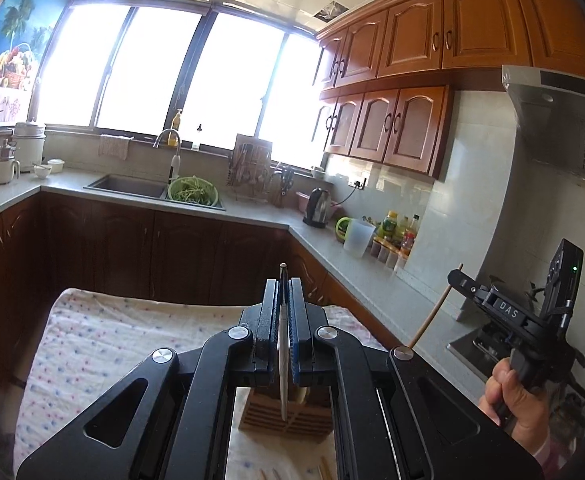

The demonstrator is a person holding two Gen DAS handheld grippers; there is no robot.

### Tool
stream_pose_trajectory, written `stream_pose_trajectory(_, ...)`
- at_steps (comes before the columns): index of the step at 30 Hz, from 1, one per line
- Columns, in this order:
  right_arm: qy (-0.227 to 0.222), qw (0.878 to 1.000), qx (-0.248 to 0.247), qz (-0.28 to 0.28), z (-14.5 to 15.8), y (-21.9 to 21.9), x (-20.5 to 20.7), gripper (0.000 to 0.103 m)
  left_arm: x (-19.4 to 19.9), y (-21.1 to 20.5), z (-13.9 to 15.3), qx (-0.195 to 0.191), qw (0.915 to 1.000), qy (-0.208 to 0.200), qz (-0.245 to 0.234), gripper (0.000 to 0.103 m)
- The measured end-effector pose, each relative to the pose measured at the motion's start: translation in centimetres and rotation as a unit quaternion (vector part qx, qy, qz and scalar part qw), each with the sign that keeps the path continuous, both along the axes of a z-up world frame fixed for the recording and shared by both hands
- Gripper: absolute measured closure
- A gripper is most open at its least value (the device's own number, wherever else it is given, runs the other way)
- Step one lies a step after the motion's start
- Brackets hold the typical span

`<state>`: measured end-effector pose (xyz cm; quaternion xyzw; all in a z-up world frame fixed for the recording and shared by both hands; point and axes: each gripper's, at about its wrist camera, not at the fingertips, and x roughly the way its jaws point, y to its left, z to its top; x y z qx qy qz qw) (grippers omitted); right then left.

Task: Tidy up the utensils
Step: 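Lift both held chopsticks and carry them over the wooden holder, then lower both chopsticks into the holder and open both tools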

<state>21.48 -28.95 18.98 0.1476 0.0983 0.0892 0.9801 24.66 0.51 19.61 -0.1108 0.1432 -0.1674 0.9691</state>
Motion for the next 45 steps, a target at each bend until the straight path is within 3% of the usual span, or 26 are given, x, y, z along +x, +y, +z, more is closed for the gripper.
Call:
stream_pose_trajectory(4,-0.003,1.0,0.009,-0.008,-1.0,-0.4,2.8,0.098,3.4,-0.8,-0.6,-0.008,0.9999,0.0,0.013,0.1)
stream_pose_trajectory(9,0.012,1.0,0.005,-0.004,-4.3,0.1,5.6,0.098,7.1,-1.7,-4.1,-0.018,0.999,0.03,0.026,0.1)
stream_pose_trajectory(18,0.043,0.999,0.01,-0.018,-10.2,0.3,7.6,0.098,9.6,-3.3,-9.5,-0.001,0.9972,0.068,0.029,0.1)
stream_pose_trajectory(25,0.043,0.999,0.012,-0.02,-10.1,-0.2,7.5,0.098,10.4,-3.9,-11.2,0.005,0.9953,0.093,0.026,0.098)
stream_pose_trajectory(34,0.053,0.998,0.015,-0.02,-10.0,-0.5,7.6,0.097,10.7,-3.8,-11.1,0.011,0.9946,0.099,0.03,0.098)
stream_pose_trajectory(38,0.06,0.998,0.028,-0.007,-9.9,-0.7,7.5,0.087,10.5,-3.7,-11.0,0.019,0.9937,0.106,0.031,0.094)
stream_pose_trajectory(40,0.06,0.998,0.034,-0.003,-9.8,-1.0,7.1,0.069,10.2,-3.5,-11.0,0.017,0.9931,0.111,0.033,0.078)
stream_pose_trajectory(41,0.057,0.998,0.038,0.0,-9.7,-1.0,6.8,0.053,9.9,-3.2,-11.1,0.013,0.993,0.112,0.035,0.062)
stream_pose_trajectory(42,0.054,0.998,0.04,0.001,-9.6,-1.1,6.5,0.046,9.5,-2.9,-11.0,0.008,0.9933,0.109,0.036,0.053)
stream_pose_trajectory(45,0.051,0.998,0.039,0.003,-9.3,-1.1,5.3,0.033,8.2,-2.3,-10.9,0.008,0.9933,0.109,0.037,0.048)
